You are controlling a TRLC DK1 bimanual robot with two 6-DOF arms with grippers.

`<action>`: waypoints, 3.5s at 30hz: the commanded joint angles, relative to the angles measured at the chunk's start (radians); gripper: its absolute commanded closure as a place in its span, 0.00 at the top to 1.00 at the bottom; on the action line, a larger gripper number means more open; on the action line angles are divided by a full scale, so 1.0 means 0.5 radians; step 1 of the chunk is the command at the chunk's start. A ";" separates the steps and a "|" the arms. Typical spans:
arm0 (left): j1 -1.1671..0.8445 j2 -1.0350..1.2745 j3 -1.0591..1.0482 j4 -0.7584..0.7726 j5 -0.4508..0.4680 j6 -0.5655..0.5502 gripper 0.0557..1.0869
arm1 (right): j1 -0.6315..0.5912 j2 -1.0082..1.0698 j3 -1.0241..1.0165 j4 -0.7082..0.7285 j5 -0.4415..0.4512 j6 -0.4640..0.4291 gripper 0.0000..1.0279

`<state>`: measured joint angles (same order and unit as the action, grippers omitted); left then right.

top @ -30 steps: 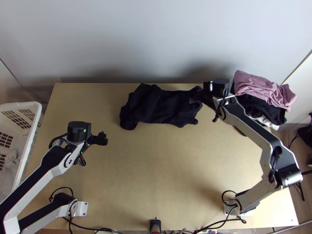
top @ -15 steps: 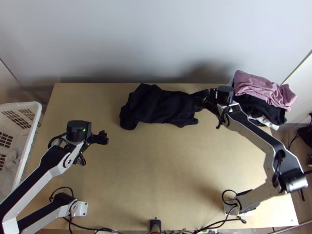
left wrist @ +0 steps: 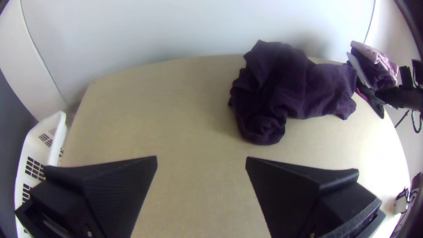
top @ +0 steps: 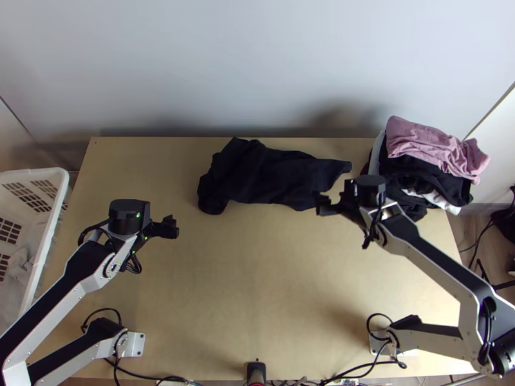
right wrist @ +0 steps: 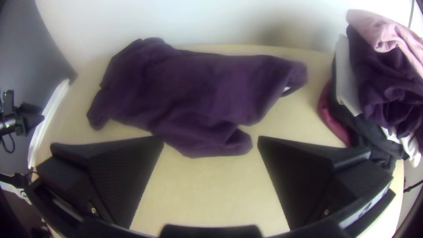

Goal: Fold the t-shirt

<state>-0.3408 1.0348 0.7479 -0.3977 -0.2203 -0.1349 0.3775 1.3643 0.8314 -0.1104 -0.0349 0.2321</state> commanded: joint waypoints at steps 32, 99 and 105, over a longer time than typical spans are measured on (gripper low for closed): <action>0.145 -0.063 -0.026 -0.033 0.017 0.000 0.95 | -0.105 0.790 0.331 0.049 0.008 -0.225 0.95; -1.119 1.084 0.253 0.924 -0.231 -0.083 0.95 | 0.601 0.664 2.859 -1.543 0.423 -0.265 0.03; -1.257 1.376 0.336 1.170 -0.409 -0.056 0.95 | 0.635 0.664 2.878 -1.589 0.444 -0.262 0.03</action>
<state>-0.8616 1.5707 0.8680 0.0727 -0.3412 -0.1745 0.6807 1.6955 2.2581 -0.8829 0.1753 0.0998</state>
